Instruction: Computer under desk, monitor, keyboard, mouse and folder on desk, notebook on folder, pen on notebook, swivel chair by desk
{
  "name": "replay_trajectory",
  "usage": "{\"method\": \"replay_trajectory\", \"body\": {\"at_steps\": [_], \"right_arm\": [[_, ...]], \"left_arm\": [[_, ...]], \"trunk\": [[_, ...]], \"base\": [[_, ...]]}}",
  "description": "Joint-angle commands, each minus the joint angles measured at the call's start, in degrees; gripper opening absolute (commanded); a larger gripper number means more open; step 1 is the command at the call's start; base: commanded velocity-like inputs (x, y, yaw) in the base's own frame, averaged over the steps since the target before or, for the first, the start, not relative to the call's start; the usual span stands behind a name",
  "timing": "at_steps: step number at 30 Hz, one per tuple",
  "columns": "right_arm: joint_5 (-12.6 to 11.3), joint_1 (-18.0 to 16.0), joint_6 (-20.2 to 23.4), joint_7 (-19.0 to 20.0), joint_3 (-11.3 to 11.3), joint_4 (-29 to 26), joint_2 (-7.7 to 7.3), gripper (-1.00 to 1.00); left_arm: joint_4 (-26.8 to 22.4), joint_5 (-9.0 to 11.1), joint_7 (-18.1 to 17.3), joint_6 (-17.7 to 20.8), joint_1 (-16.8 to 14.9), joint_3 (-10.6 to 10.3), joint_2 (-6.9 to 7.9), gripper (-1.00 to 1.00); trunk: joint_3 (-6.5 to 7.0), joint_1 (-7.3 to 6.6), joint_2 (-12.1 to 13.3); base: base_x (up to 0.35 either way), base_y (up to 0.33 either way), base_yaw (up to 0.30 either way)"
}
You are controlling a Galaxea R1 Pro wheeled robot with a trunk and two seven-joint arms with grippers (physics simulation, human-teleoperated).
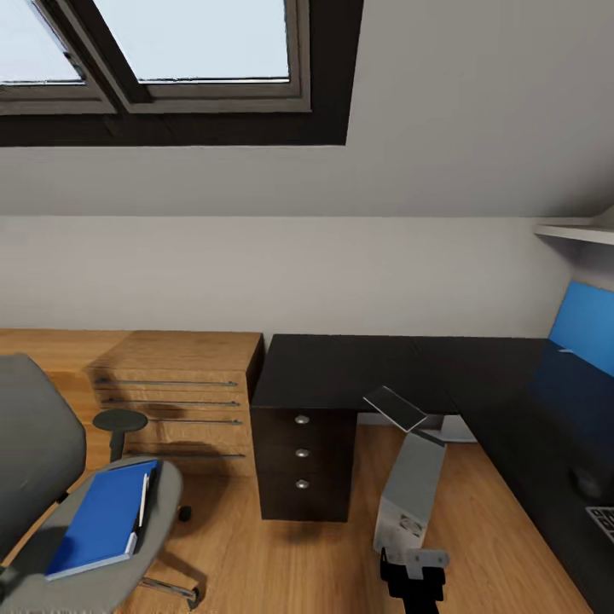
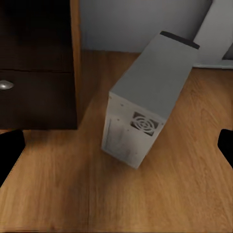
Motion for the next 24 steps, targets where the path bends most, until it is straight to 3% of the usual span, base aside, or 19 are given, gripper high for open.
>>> {"method": "replay_trajectory", "body": {"at_steps": [1,6,18,24], "right_arm": [[0.8,0.0,0.0,-0.5,0.1,1.1,0.05,1.00],[1.0,0.0,-0.1,-0.5,0.2,2.5,-0.04,1.00],[0.8,0.0,-0.4,-0.6,0.2,2.2,0.10,1.00],[0.9,0.0,-5.3,-0.9,0.2,2.7,0.34,1.00]], "left_arm": [[1.2,0.6,-3.2,-0.4,-0.1,-0.5,-0.11,1.00],[2.3,0.7,-12.2,-0.5,-0.1,-0.3,-0.15,1.00],[2.4,0.6,-12.8,-0.2,-0.1,-0.2,0.02,1.00],[2.3,0.8,-12.8,-0.4,-0.1,0.0,0.12,1.00]], "trunk": [[-0.08,0.00,0.0],[-0.09,0.00,0.0],[-0.40,0.00,0.0],[-0.90,0.00,0.0]], "base": [[0.000,0.000,0.089],[0.000,0.000,0.029],[0.000,0.000,0.023],[0.000,0.000,0.108]]}}
